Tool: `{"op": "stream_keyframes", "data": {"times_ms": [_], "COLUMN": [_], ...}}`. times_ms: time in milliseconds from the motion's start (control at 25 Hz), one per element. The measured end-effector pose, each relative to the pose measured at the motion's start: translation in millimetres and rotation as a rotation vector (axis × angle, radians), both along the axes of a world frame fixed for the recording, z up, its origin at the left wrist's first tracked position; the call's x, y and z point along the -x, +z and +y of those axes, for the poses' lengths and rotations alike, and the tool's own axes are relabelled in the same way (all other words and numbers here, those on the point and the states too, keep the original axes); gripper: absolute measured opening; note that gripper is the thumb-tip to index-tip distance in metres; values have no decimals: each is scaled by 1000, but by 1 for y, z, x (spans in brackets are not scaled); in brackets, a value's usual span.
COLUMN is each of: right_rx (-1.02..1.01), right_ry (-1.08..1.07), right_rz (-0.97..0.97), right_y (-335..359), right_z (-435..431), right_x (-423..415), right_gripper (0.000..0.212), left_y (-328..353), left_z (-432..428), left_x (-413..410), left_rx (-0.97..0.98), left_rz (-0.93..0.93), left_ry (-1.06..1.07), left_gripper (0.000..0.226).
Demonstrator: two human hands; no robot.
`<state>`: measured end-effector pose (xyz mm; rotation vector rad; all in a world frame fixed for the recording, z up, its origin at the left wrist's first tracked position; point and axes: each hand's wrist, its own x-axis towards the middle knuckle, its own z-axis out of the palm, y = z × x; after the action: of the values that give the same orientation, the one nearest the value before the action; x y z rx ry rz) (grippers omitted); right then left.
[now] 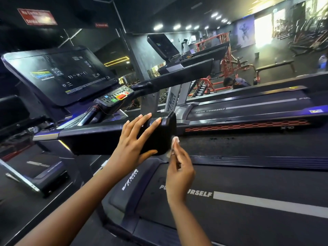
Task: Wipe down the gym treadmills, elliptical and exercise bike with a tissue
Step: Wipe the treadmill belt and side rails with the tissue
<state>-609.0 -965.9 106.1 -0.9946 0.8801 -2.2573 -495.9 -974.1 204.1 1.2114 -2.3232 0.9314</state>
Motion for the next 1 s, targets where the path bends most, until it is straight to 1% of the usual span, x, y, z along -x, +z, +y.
{"op": "stream_keyframes", "data": {"times_ms": [80, 160, 240, 320, 400, 480, 560, 640, 720, 880, 920, 1000], "right_rx": [-23, 14, 74, 74, 18, -44, -137, -235, -296, -327, -333, -338], "right_ry": [35, -15, -62, -92, -86, -30, 43, 120, 191, 202, 214, 223], "right_rz": [-33, -25, 12, 45, 19, -55, -114, -100, -40, 211, 273, 395], "right_y": [3, 23, 44, 48, 37, 23, 15, 8, 9, 25, 27, 21], "right_z": [-2, -8, -15, -18, -18, -17, -15, -10, -3, 14, 19, 30], "right_x": [8, 21, 26, 19, 9, 2, -2, -2, 7, 44, 54, 73], "right_gripper": [40, 34, 32, 34, 36, 40, 38, 36, 36, 28, 26, 24], "left_y": [0, 0, 0, -1, 0, 0, 0, -2, -2, -10, -14, -32], "left_z": [1, 1, 0, 0, 0, -1, -1, 0, 1, 10, 14, 27], "left_x": [-1, -1, -1, -1, -2, -2, -2, -1, 2, 4, 6, 12], "left_rx": [0, -4, -9, -6, -8, -2, 10, 4, 2, -26, -29, -7], "left_rz": [8, 12, 11, 6, 10, 15, 11, 8, 16, 91, 129, 214], "left_ry": [-3, -1, 2, 1, -4, -8, -7, -3, 9, 0, -15, -45], "left_gripper": [95, 100, 97, 88, 87, 95, 100, 102, 105, 103, 98, 80]}}
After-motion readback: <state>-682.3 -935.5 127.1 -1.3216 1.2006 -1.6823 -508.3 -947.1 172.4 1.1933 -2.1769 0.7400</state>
